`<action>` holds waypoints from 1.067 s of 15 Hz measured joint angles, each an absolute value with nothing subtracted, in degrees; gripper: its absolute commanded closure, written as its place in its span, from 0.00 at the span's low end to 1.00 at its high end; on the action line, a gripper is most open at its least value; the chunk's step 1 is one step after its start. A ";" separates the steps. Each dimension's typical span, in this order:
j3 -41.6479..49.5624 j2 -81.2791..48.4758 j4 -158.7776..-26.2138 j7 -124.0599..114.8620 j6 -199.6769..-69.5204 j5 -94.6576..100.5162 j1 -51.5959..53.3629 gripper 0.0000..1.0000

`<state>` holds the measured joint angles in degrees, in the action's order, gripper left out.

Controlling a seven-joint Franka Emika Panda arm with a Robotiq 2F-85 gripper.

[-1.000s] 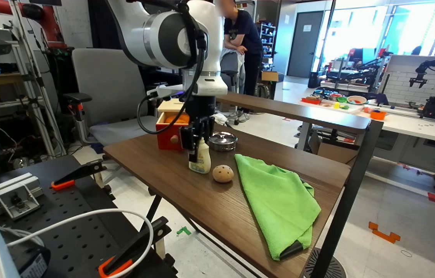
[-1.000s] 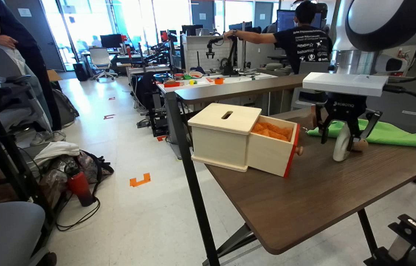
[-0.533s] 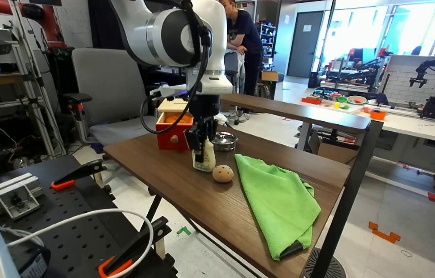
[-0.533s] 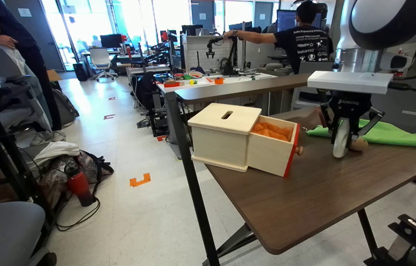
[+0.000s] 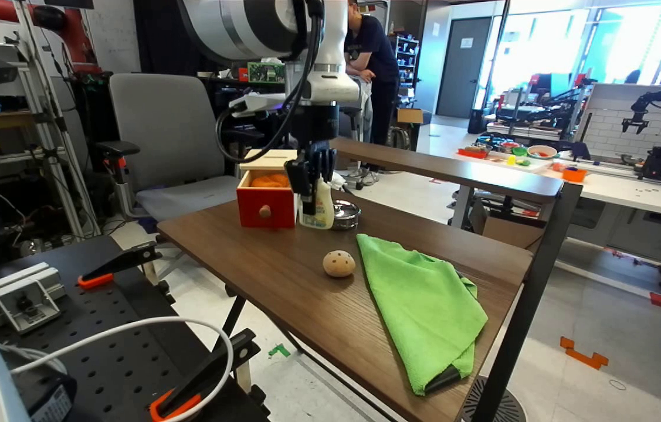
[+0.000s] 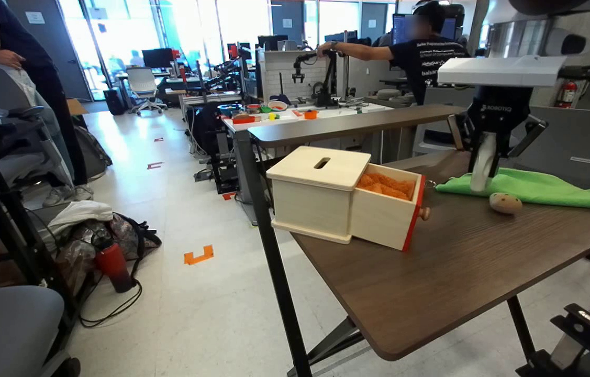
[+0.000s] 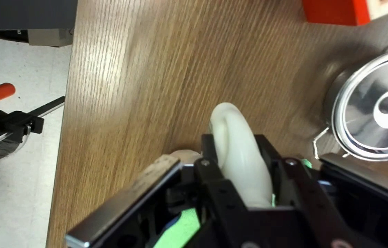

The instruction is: Move the bottle

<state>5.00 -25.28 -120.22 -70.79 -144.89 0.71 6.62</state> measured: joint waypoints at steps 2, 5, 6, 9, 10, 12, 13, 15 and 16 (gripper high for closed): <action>5.47 -23.69 -119.65 -70.79 -143.29 0.71 6.55 0.92; 6.11 -21.76 -118.97 -70.66 -141.52 0.77 6.12 0.92; 6.25 -21.03 -119.04 -70.30 -141.11 0.77 6.00 0.92; 6.30 -18.46 -120.02 -68.75 -140.44 0.78 5.69 0.92; 6.30 -17.54 -120.54 -68.32 -140.42 0.78 5.54 0.92; 6.30 -15.94 -121.18 -67.87 -140.16 0.75 4.95 0.92; 6.31 -15.35 -121.22 -67.78 -139.75 0.73 4.49 0.92; 6.33 -14.75 -120.65 -67.66 -138.44 0.65 3.19 0.92; 6.36 -14.76 -120.04 -67.58 -137.81 0.57 2.41 0.92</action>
<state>6.36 -14.76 -120.04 -67.58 -137.81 0.57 2.41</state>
